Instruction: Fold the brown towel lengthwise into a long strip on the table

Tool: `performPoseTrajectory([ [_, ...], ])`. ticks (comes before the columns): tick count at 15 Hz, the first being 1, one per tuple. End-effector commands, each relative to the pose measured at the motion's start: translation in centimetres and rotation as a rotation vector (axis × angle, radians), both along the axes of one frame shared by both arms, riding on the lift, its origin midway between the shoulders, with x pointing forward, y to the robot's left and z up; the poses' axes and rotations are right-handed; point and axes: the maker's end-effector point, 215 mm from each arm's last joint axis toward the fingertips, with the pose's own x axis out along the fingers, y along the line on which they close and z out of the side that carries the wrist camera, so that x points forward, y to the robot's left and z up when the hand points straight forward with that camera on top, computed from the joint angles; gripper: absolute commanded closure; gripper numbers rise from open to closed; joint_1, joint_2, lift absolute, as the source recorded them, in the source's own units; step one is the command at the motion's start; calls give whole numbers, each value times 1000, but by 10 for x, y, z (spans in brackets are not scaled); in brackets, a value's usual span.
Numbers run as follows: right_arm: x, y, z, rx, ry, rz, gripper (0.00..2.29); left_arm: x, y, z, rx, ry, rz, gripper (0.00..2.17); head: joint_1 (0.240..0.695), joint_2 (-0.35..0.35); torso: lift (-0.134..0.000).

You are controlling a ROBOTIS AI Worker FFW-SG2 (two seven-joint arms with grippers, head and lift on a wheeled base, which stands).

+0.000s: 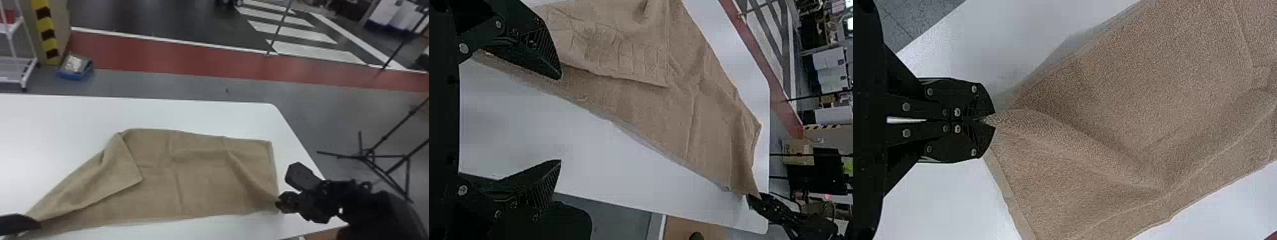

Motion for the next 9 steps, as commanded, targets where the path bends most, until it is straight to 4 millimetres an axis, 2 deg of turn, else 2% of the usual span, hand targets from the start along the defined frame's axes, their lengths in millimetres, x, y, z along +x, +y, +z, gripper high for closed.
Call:
performPoseTrajectory([
  [1,-1,0,0,2,0,-4,2121,14,5,-13,-6,92,25,329,695,-341,-93],
  [5,-2,-4,3,0,-4,-14,2121,32,25,-29,6,182,85,329,695,-325,-93],
  [9,-2,-2,3,2,-5,-14,2121,49,43,-35,30,194,122,329,695,-288,-93],
])
